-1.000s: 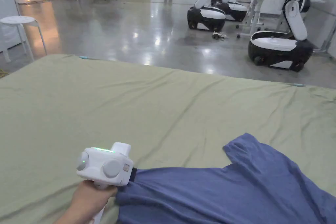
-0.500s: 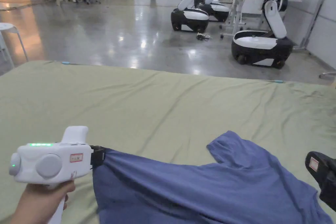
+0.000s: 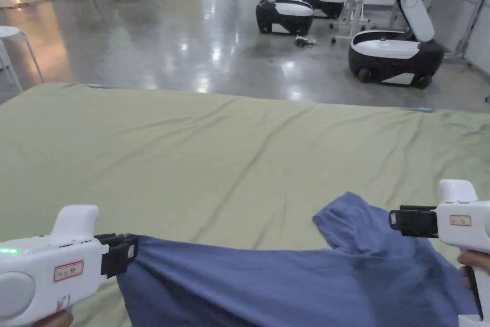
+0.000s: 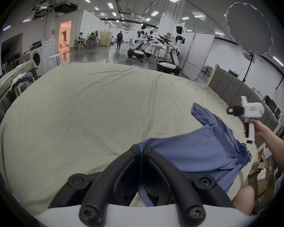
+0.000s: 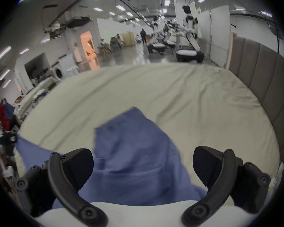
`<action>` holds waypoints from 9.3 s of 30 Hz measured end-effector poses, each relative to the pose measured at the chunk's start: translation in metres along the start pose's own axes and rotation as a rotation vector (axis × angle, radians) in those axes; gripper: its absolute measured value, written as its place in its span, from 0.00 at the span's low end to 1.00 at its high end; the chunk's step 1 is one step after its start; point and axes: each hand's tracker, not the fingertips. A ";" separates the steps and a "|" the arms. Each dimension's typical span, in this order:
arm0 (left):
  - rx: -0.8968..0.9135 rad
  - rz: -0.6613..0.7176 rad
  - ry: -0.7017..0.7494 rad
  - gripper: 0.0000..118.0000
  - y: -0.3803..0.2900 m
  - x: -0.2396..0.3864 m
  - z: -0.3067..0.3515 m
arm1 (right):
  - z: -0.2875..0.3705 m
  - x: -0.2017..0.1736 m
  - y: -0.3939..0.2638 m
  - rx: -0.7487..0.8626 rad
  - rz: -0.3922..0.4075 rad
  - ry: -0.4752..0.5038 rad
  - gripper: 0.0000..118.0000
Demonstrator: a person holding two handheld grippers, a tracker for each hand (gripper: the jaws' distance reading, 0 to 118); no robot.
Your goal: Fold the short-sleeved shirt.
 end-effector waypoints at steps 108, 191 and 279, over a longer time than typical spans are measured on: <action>0.714 -0.144 0.201 0.01 0.403 0.017 0.047 | 0.257 -0.050 0.316 0.950 -0.080 -0.012 0.04; 0.260 -0.074 0.128 0.00 -0.186 0.015 0.204 | 0.387 -0.132 -0.304 0.685 -0.044 -0.147 0.01; -0.051 -0.116 0.183 0.02 -0.076 -0.023 0.014 | 0.119 -0.037 -0.169 0.153 -0.099 -0.133 0.06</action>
